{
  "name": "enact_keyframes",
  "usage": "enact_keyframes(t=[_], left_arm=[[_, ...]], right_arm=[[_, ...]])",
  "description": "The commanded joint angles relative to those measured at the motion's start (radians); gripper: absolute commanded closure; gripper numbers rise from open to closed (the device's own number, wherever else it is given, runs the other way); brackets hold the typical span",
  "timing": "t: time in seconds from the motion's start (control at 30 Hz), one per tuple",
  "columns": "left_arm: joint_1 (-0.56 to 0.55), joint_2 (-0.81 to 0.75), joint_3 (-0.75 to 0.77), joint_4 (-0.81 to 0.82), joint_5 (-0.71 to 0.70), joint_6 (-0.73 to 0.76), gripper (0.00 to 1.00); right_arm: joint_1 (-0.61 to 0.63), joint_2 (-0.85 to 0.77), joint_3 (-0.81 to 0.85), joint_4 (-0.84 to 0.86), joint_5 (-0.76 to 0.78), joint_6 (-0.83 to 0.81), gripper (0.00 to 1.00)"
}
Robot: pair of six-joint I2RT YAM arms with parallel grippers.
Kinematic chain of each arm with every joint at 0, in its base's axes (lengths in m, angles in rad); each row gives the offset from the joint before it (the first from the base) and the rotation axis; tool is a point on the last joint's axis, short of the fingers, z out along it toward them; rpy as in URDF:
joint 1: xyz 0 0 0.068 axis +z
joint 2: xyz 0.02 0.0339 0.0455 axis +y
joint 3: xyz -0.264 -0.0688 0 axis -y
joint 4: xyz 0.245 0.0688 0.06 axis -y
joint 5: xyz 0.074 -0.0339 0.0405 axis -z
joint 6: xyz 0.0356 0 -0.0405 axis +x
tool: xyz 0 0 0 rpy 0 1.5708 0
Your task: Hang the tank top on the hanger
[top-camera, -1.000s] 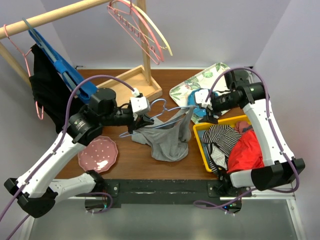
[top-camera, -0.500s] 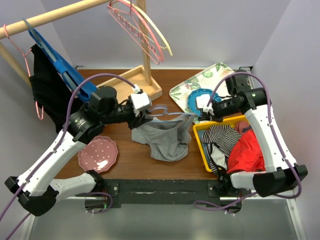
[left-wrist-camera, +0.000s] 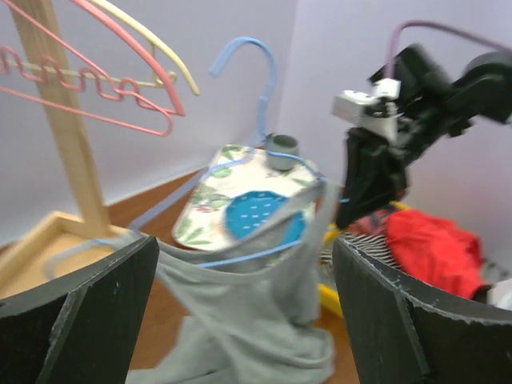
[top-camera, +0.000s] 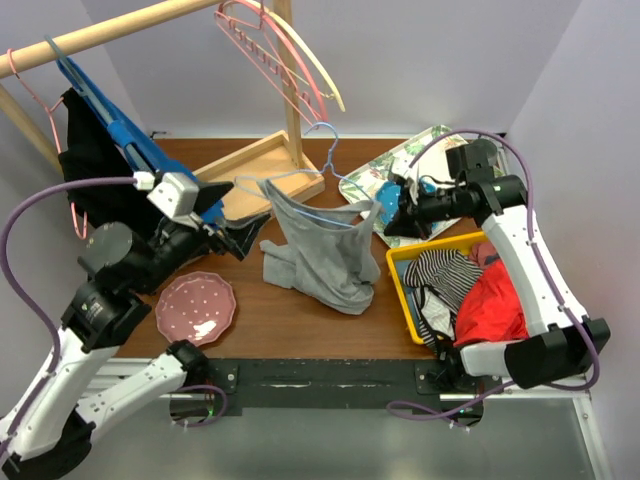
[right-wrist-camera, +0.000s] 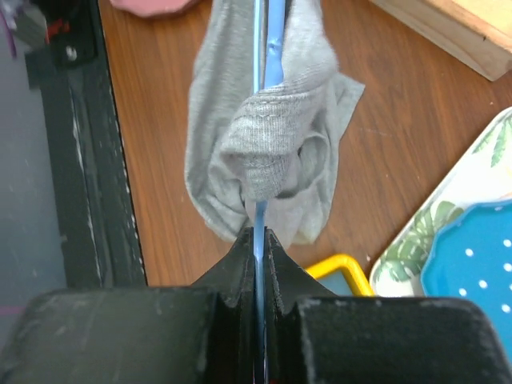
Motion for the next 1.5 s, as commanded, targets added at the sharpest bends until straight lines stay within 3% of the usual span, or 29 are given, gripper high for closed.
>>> enact_keyframes(t=[0.0,0.07,0.17,0.2,0.33,0.53,0.67,0.83,1.03,1.33,1.43,1.47], left_arm=[[0.002,-0.054,-0.267,0.420,-0.012,-0.432,0.06],[0.002,-0.045,-0.368,0.609,-0.009,-0.587,0.09],[-0.019,0.045,-0.382,0.719,-0.029,-0.682,0.16],[-0.056,0.071,-0.374,0.729,-0.047,-0.684,0.18],[-0.172,0.160,-0.354,0.770,-0.356,-0.658,0.18],[-0.261,0.274,-0.380,0.930,-0.608,-0.639,0.25],[-0.287,0.351,-0.387,1.038,-0.687,-0.625,0.29],[-0.314,0.447,-0.342,1.051,-0.796,-0.609,0.34],[-0.315,0.525,-0.296,1.117,-0.798,-0.604,0.41],[-0.330,0.588,-0.232,1.137,-0.756,-0.604,0.44],[-0.334,0.599,-0.225,1.135,-0.765,-0.601,0.61],[-0.334,0.604,-0.225,1.135,-0.767,-0.601,0.72]], right_arm=[[0.052,0.047,0.047,0.215,-0.024,0.294,1.00],[0.110,0.049,0.031,0.294,0.026,0.358,1.00],[0.170,0.033,0.000,0.425,0.114,0.480,1.00],[0.181,0.026,-0.006,0.451,0.161,0.532,1.00],[0.230,0.030,-0.016,0.525,0.212,0.606,1.00],[0.262,0.018,-0.060,0.589,0.211,0.665,1.00],[0.270,0.006,-0.086,0.611,0.211,0.684,1.00],[0.276,-0.008,-0.089,0.622,0.203,0.693,1.00],[0.281,-0.046,-0.132,0.645,0.209,0.692,1.00],[0.284,-0.062,-0.161,0.669,0.212,0.690,1.00],[0.287,-0.063,-0.157,0.668,0.202,0.690,1.00],[0.287,-0.065,-0.155,0.668,0.198,0.690,1.00]])
